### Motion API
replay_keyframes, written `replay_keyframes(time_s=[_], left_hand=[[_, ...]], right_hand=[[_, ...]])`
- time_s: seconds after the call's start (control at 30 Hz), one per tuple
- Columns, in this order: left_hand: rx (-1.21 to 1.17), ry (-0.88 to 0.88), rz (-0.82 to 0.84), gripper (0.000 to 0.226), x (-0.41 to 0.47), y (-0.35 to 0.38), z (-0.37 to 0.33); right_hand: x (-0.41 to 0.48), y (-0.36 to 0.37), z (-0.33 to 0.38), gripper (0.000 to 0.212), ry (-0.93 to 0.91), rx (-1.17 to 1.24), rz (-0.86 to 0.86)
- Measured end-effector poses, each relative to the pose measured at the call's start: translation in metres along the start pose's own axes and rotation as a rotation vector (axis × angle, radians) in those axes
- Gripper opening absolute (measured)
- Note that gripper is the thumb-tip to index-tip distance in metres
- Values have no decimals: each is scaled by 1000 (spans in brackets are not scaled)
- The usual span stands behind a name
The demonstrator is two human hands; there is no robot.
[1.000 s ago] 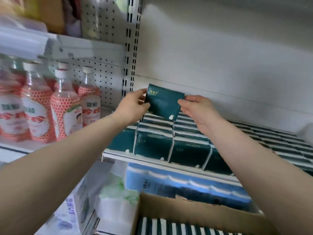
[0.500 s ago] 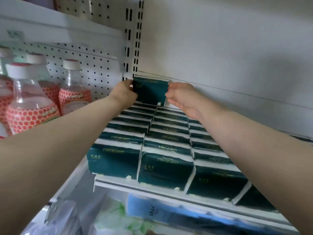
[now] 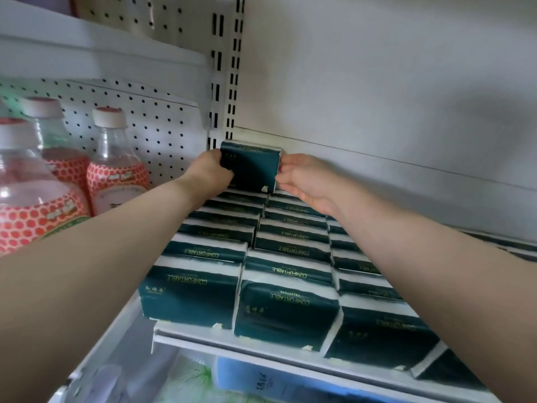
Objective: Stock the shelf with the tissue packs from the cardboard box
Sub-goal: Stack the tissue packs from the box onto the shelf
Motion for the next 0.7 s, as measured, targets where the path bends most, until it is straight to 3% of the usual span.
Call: replay_keyframes(time_s=[0.2, 0.43, 0.7], left_hand=[[2, 14, -24, 24, -19, -1, -10], [-38, 113, -45, 65, -72, -2, -49], [-143, 271, 73, 54, -162, 17, -89]], right_hand=[[-15, -18, 0, 65, -38, -72, -51], [-66, -43, 6, 54, -135, -67, -109], [-159, -75, -5, 48, -158, -36, -100]])
Point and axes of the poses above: each hand's wrist, its own x-axis towards the middle knuckle, its own y-axis out of the palm, z = x × y, the point moved 4 cm from there along x, towards the middle knuckle, and after that the axes turned 5 degrees about -z, right-handed, at the moved point
